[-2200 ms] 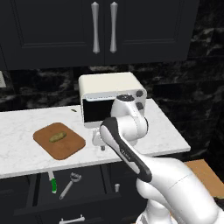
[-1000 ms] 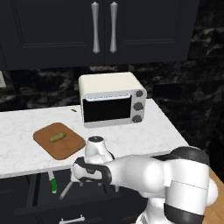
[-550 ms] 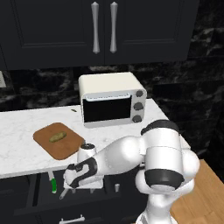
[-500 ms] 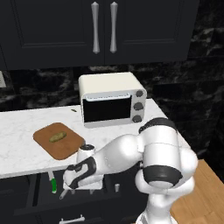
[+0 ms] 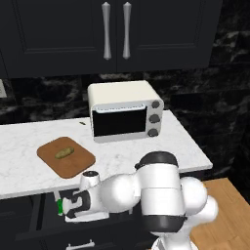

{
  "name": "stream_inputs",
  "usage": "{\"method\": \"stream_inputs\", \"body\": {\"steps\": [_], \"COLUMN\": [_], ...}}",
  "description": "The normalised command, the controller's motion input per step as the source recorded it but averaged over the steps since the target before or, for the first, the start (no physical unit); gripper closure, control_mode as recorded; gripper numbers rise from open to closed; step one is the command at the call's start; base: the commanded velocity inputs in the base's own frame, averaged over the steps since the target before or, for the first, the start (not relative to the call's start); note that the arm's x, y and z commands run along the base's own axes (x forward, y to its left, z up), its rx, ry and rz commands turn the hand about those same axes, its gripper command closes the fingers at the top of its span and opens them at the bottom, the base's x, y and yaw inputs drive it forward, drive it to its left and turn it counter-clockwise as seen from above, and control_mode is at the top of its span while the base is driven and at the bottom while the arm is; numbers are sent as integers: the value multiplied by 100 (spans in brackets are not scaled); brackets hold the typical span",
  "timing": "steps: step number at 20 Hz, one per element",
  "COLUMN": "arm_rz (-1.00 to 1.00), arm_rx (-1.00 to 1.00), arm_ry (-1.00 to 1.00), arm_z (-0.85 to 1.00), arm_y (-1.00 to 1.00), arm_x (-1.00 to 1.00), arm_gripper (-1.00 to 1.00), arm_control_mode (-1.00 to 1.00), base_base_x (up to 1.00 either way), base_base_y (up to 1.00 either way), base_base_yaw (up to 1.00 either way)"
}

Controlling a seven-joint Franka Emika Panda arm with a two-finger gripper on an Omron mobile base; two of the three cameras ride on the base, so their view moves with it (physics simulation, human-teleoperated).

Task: Place the appropriate cutting tool for cutting the potato skin on the cutting board.

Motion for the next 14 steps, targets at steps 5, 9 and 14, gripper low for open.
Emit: {"method": "stream_inputs", "body": {"steps": [5, 9, 14], "arm_rz": [0, 0, 0], "arm_rx": [0, 0, 0], "arm_ry": [7, 11, 15], "arm_z": [-4, 0, 0], "arm_y": [25, 18, 13], "arm_x": [-62, -72, -82], "arm_gripper": [-100, -100, -100], "arm_control_mode": [-100, -100, -100], "base_base_x": [0, 0, 0], "base_base_y": [0, 0, 0], "base_base_yaw": [0, 0, 0]}}
